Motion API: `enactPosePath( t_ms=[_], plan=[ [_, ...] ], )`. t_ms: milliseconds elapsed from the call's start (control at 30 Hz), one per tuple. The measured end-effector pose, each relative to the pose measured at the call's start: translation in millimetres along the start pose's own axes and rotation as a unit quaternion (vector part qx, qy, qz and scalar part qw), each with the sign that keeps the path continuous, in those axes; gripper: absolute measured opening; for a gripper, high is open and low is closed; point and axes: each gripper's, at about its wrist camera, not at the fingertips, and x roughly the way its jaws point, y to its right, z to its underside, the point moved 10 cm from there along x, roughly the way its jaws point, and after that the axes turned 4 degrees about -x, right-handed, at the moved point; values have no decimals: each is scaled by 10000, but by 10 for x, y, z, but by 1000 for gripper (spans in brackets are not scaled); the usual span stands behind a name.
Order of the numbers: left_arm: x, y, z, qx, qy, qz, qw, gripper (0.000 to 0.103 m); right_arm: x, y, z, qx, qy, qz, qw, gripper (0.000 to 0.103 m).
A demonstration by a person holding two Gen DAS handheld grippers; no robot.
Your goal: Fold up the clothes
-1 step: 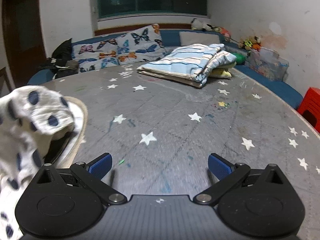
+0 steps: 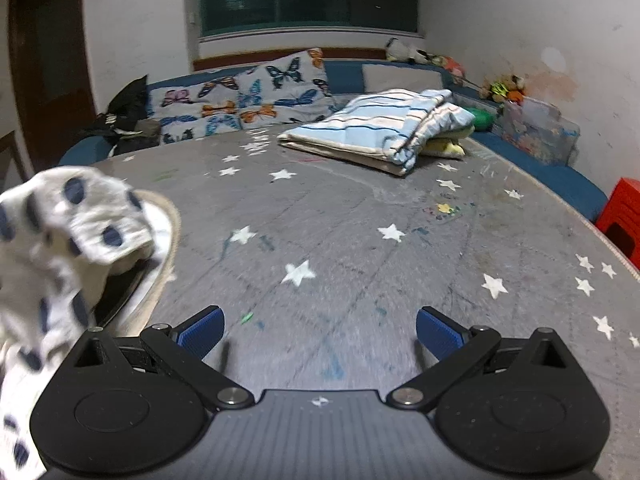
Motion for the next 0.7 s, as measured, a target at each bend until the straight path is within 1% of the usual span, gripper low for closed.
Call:
enactPosePath(
  t_ms=[367, 500, 700],
  plan=[
    [-413, 105, 43, 36, 158, 71, 9998, 103, -357, -230, 153, -314, 324, -228, 9987, 103],
    [-559, 183, 85, 46, 187, 133, 9997, 103, -456, -371, 238, -513, 329, -287, 9977, 103],
    [-695, 374, 194, 225, 107, 239, 9994, 103, -572, -389, 366, -574, 244, -601, 9962, 103]
  ],
)
